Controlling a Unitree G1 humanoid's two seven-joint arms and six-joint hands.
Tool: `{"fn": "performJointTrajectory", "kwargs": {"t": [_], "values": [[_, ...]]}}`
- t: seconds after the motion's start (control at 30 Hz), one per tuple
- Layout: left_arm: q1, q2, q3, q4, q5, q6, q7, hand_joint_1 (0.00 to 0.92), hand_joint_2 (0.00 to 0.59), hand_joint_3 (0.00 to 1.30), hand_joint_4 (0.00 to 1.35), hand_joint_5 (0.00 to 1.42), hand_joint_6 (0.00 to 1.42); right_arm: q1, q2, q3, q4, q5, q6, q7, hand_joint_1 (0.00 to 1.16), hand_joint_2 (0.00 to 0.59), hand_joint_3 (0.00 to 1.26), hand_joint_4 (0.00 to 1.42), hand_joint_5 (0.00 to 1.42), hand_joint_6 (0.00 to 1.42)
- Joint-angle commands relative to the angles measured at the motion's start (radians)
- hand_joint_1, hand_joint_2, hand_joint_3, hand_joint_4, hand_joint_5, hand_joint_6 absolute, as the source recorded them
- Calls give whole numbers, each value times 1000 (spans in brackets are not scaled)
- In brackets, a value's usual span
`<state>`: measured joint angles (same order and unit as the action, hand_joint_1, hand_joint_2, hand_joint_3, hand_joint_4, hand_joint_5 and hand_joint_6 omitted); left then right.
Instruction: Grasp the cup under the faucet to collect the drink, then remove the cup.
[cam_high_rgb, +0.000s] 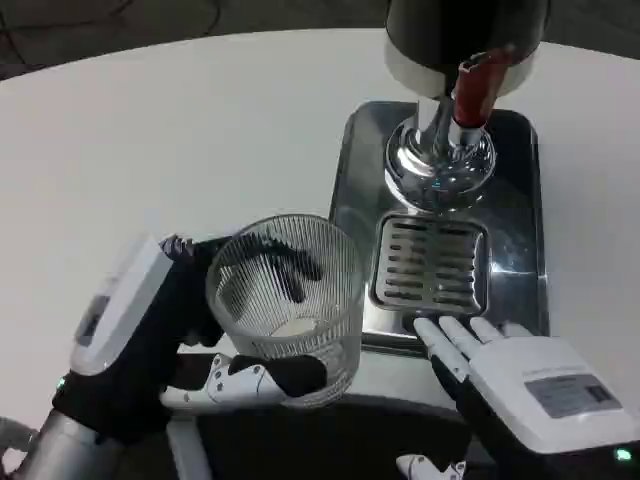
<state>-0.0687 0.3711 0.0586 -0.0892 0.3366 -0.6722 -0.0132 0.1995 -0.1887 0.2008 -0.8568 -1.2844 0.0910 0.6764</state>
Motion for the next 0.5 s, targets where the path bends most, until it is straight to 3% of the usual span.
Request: {"fn": "performJointTrajectory", "kwargs": {"t": [0.03,0.5], "values": [[-12,0,-2,8,-3,-16,6,459,109,1031,1131,1377,1424,-4,2,-2,15,4,-4,8,183,383,0,0,0,0],[-28,-3,-8,25,-1,-18,7,462,102,1031,1131,1377,1424,-24,3,-11,28,9,4,17,183,383,0,0,0,0]]}}
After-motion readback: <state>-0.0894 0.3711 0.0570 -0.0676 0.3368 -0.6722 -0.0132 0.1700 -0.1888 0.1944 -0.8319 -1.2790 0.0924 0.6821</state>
